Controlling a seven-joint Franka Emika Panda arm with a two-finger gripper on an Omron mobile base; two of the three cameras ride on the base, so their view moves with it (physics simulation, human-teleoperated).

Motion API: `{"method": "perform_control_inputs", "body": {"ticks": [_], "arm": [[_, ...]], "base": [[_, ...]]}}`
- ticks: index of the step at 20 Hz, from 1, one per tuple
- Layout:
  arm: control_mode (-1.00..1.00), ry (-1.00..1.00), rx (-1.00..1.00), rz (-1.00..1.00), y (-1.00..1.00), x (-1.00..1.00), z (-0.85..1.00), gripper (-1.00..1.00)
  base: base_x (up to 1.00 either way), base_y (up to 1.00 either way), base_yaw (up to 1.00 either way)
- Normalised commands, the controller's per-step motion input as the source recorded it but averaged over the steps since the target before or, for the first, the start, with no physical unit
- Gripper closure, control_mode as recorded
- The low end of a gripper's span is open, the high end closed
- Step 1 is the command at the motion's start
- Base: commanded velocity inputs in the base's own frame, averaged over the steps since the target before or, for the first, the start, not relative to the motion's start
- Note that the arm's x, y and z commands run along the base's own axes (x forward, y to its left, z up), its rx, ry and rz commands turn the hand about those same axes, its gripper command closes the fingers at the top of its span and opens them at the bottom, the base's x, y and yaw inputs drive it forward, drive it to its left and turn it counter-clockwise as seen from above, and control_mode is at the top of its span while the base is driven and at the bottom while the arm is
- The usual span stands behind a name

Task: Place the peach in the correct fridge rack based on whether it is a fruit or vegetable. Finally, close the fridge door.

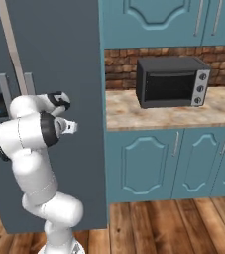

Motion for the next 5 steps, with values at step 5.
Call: {"method": "perform_control_inputs", "body": {"ticks": [5], "arm": [[-1.00,-0.57,0.00,-0.33,-0.06,-0.03,0.00,-1.00]], "base": [[0.00,0.00,0.00]]}}
